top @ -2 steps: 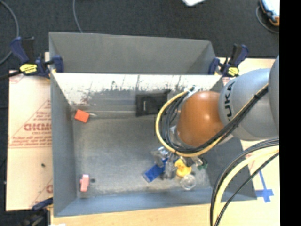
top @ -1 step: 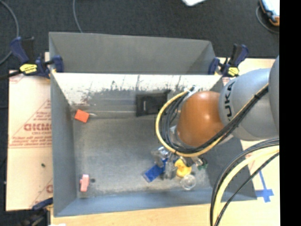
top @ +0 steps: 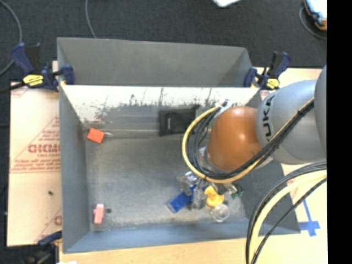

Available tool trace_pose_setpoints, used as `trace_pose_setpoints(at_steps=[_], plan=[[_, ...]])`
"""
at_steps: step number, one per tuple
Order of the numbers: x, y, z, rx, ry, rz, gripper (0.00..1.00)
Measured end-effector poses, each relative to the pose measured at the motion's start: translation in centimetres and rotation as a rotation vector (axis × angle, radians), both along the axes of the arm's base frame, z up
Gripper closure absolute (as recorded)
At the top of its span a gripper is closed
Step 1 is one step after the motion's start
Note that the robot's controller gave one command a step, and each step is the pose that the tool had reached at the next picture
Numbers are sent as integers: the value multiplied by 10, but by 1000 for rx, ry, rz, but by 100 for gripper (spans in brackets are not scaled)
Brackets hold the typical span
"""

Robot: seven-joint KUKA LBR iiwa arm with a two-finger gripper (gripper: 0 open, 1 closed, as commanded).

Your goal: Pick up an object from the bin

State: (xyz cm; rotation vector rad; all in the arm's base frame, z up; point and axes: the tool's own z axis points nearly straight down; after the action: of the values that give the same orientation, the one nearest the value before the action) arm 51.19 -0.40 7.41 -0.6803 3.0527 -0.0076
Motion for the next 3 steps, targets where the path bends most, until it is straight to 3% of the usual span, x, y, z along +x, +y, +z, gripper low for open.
trace_pose_setpoints(at_steps=[3], plan=[[0,0,0,0,0,1,100]])
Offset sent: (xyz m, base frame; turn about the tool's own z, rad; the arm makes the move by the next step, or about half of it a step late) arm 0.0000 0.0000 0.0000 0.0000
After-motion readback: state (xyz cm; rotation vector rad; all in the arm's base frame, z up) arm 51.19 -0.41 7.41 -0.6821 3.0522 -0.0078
